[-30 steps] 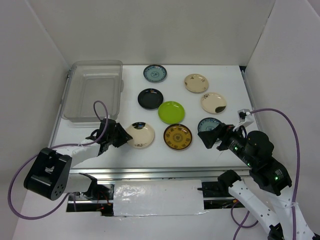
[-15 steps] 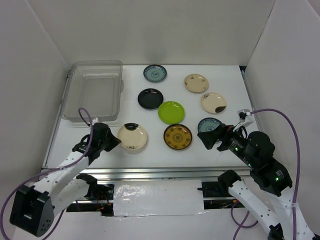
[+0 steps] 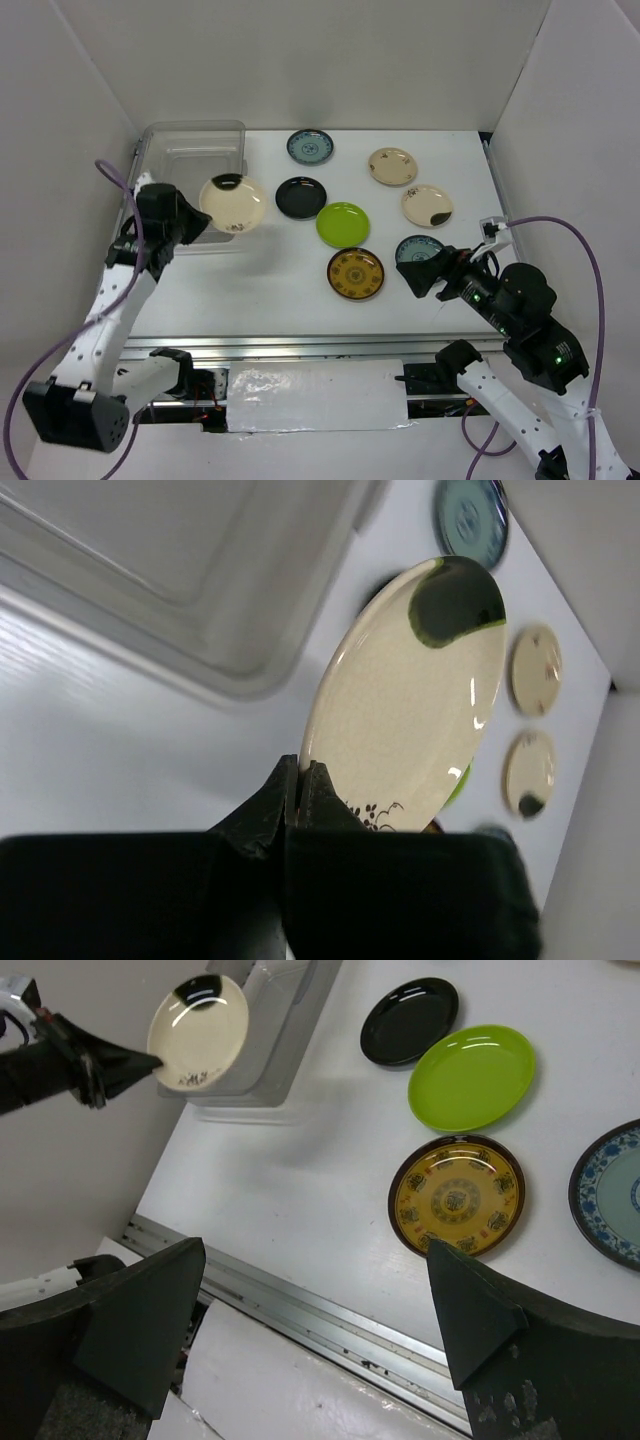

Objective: Place the plates into the plastic bin on the countertop

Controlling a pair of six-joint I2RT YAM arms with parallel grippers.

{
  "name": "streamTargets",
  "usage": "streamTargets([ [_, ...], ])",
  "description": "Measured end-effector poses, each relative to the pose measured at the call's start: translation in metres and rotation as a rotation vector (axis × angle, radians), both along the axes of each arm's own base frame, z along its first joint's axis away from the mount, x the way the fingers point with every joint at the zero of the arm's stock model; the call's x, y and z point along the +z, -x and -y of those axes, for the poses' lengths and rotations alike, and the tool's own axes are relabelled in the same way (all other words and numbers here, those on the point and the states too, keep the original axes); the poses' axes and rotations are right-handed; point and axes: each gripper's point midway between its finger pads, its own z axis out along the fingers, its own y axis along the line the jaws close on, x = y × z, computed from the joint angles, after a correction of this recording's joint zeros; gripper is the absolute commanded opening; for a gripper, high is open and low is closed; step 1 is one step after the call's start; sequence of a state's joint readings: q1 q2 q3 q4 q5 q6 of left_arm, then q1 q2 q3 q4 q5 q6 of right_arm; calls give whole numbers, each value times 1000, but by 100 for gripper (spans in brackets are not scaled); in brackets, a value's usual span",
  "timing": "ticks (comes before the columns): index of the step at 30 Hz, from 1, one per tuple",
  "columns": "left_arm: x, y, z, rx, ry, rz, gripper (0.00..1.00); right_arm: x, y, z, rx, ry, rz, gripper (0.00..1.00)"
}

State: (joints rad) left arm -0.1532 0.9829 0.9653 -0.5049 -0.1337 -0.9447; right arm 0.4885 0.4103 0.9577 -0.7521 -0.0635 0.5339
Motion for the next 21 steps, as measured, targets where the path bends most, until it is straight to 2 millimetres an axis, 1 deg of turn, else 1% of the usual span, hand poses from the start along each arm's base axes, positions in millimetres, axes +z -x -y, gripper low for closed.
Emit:
streamTargets([
  [2,1,-25,-25,87,4,-23,0,0,-1,0,0,1,-1,100],
  [6,-20,-71,-72,236,24,-112,0,-1,-3,-2,2,2,-5,100],
  [9,-33,-109,-95,314,40,-155,0,-1,-5,-5,11,-2,-3,100],
  [13,-49,-158,-117,381,44,-190,0,-6,-6,-11,38,0,-22,100],
  [15,-64,-182,-126,402,39,-222,0,-7,-6,-14,52,-3,-28,100],
  [17,-81,-201,-132,413,35,-256,0,-9,-6,-16,63,-4,-32,100],
  [19,-106,-209,-136,423,31,-320,0,-9,-5,-16,67,-4,-32,100],
  [20,-118,-210,-138,428,28,-350,0,-9,-5,-17,67,-4,-32,100],
  [21,-130,-207,-139,432,26,-384,12,-9,-5,-17,69,-4,-32,100],
])
